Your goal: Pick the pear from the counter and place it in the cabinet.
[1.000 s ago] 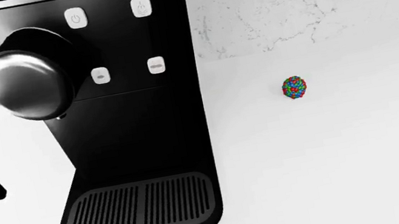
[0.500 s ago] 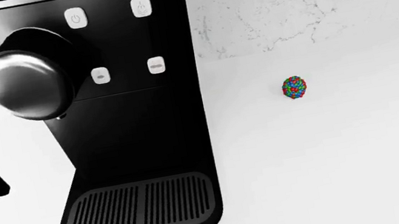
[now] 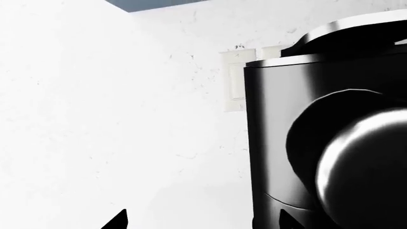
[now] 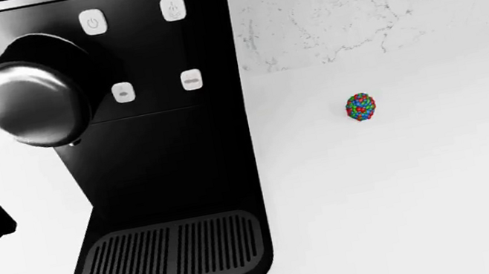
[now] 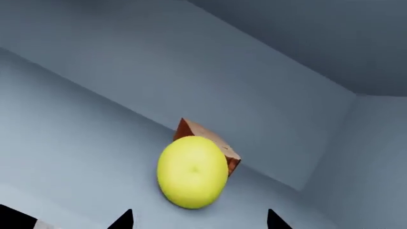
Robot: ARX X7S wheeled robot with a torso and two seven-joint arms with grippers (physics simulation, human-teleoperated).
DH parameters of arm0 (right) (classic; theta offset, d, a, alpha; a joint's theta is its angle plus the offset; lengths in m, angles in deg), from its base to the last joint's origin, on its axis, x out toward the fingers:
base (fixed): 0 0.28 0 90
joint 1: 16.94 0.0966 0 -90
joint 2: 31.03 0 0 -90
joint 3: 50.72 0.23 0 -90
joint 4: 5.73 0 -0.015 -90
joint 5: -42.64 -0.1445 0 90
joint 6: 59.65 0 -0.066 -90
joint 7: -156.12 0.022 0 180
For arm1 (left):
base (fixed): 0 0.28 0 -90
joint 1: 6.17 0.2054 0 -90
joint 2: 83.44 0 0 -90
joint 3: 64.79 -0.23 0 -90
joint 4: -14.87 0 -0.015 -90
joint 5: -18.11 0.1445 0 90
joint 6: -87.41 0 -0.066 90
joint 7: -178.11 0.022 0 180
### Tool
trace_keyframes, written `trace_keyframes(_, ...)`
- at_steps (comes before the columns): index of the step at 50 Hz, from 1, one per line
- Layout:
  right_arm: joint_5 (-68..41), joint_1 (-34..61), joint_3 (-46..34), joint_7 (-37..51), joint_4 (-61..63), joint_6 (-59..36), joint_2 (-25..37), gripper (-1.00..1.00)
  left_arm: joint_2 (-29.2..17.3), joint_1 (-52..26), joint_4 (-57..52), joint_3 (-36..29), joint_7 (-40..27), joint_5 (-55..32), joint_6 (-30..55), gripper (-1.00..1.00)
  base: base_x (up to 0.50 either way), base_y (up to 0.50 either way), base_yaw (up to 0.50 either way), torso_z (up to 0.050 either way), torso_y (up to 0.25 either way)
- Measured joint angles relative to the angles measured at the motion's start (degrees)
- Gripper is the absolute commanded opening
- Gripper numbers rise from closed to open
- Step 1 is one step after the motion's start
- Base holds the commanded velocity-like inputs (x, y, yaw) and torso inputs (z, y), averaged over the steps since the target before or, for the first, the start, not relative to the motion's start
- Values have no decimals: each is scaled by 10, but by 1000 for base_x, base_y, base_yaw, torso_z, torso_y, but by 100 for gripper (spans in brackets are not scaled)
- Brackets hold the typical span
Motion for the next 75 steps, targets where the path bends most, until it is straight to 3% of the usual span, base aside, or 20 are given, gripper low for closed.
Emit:
trace_keyframes(34,79,-187,62,4,184,3,-7,100,-10,-24,0,-22,-12,-11,-8,100,0,0,0,0,0)
trace_keyframes(48,136,-332,107,3,293,4,-31,100,-9,-31,1,-31,-14,-9,-8,100,0,0,0,0,0)
trace_keyframes(75,132,-458,128,-3,325,-2,-44,100,-10,-47,5,-54,-17,-2,-10,100,0,0,0,0,0)
